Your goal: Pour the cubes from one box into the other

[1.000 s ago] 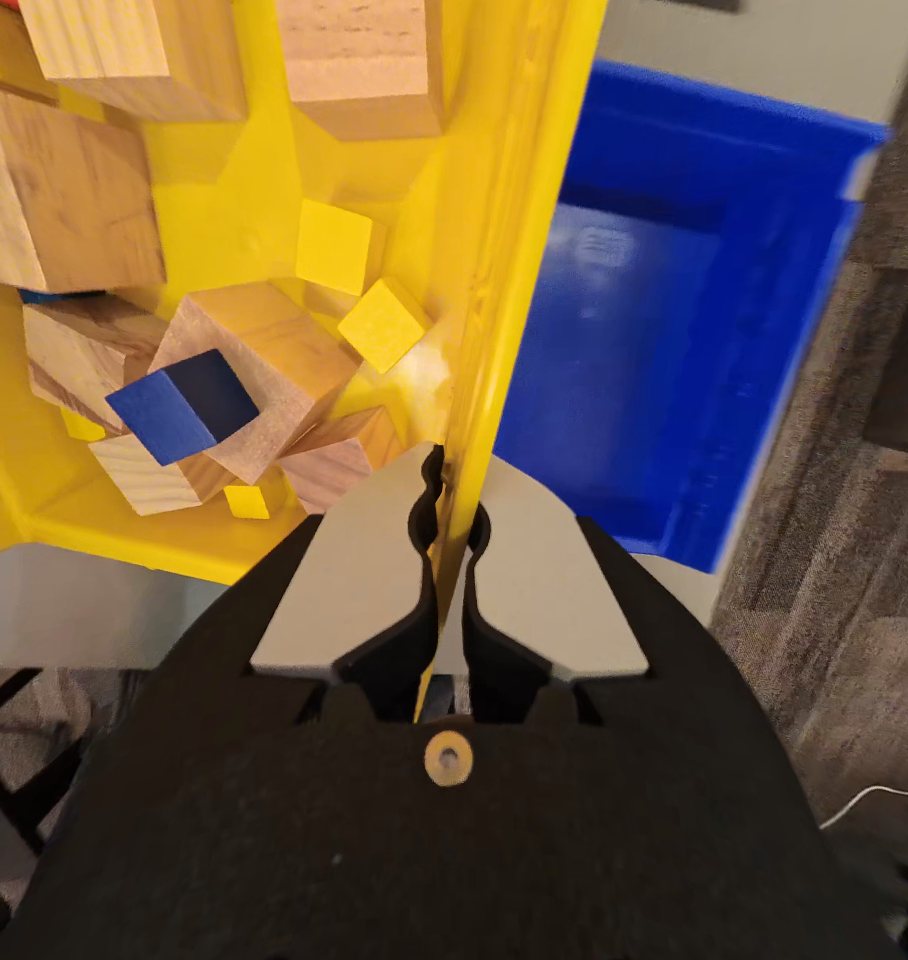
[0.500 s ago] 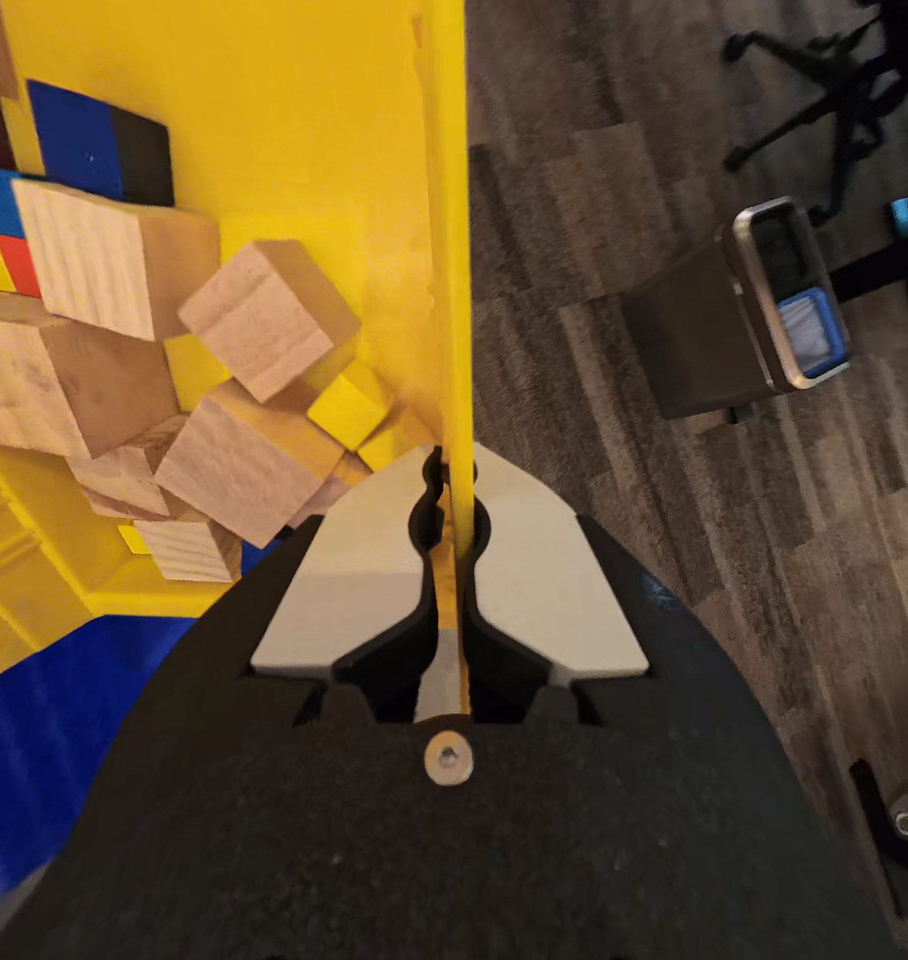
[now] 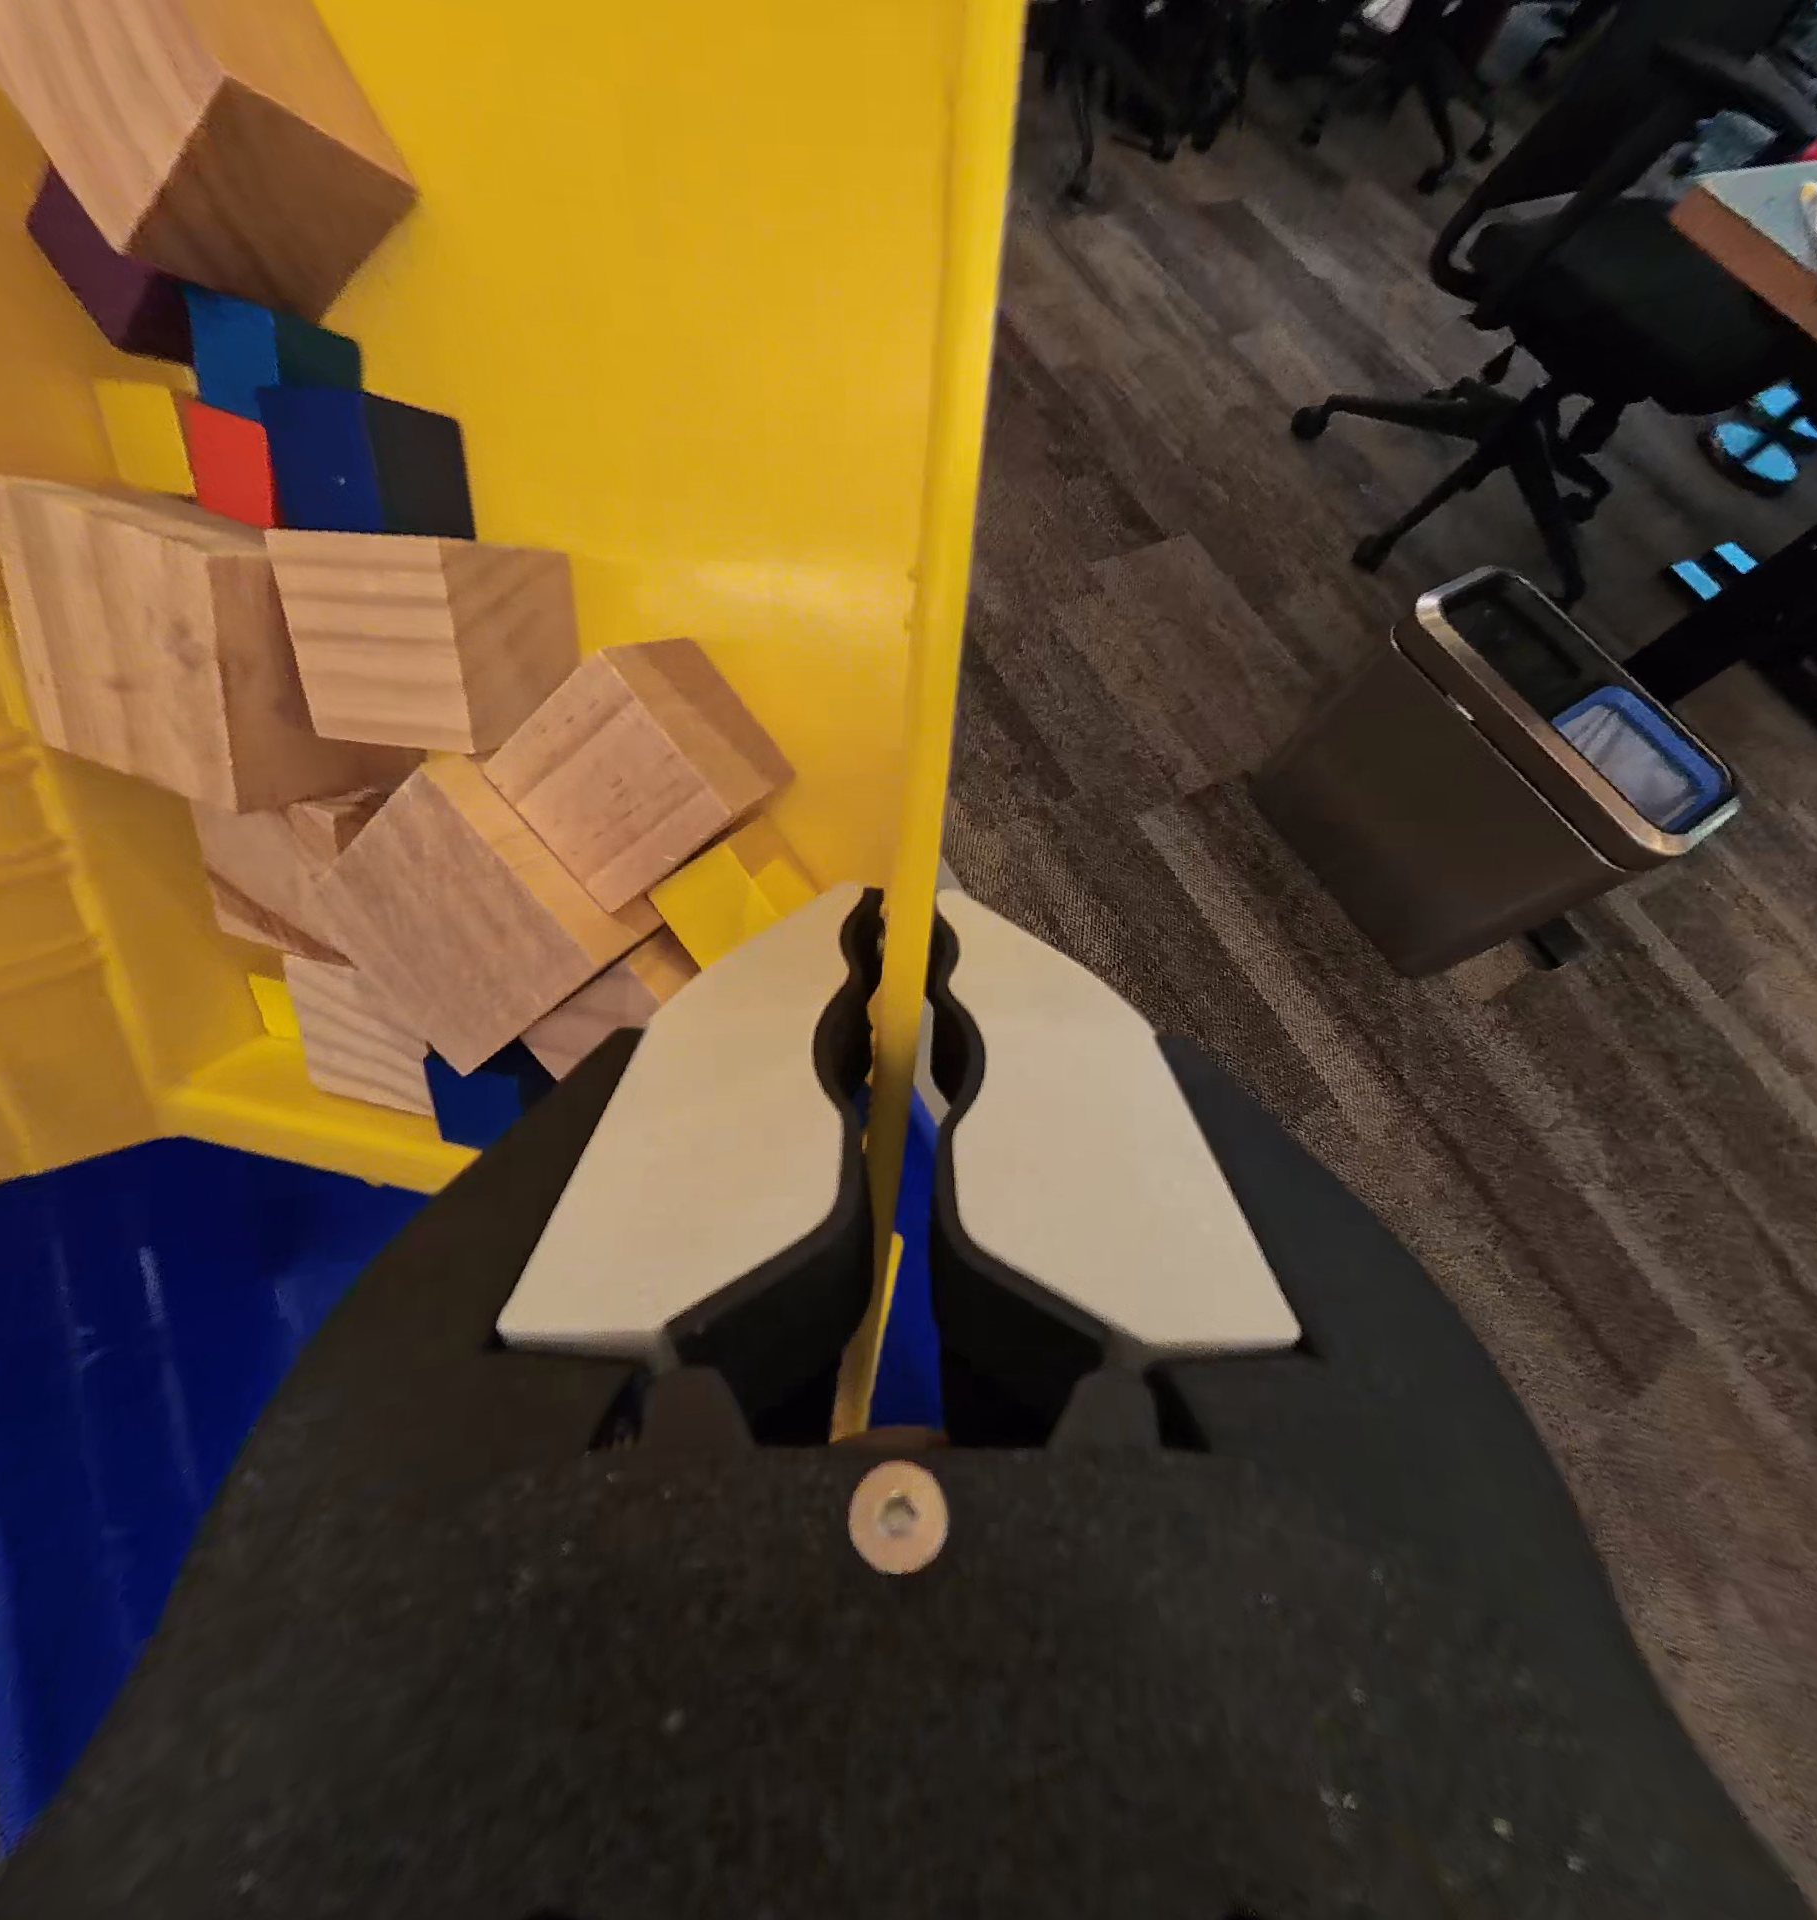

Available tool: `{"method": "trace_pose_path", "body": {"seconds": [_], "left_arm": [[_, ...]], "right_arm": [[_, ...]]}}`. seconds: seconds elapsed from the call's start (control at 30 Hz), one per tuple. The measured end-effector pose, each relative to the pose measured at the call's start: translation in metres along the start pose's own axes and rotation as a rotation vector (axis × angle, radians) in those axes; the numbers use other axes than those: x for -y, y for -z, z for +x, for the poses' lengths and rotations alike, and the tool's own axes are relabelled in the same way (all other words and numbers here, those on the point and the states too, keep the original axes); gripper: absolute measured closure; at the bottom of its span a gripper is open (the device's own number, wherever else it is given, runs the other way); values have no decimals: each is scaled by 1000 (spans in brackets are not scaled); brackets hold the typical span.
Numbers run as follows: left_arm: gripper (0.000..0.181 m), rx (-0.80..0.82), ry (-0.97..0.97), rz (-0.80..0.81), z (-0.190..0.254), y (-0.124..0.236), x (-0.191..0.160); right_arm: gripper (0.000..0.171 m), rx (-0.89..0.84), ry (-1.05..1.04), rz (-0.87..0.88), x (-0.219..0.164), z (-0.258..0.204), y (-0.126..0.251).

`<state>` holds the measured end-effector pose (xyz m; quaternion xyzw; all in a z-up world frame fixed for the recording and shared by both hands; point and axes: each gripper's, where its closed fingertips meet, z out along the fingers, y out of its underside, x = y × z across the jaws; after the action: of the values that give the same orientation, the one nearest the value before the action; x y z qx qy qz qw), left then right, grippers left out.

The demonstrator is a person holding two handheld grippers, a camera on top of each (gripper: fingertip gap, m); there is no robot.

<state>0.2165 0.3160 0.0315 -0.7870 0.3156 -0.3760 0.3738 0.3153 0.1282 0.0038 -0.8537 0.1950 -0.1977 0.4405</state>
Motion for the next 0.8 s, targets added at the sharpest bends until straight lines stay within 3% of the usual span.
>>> {"method": "trace_pose_path", "body": {"seconds": [0.33,0.8], "left_arm": [[176,-218,-42,126,19,1,-22],[175,-426,-191,392,36,28,-16]], "right_arm": [[166,-264,-59,191,-44,-8,29],[164,-385,-25,278,-63,-18,38]]}}
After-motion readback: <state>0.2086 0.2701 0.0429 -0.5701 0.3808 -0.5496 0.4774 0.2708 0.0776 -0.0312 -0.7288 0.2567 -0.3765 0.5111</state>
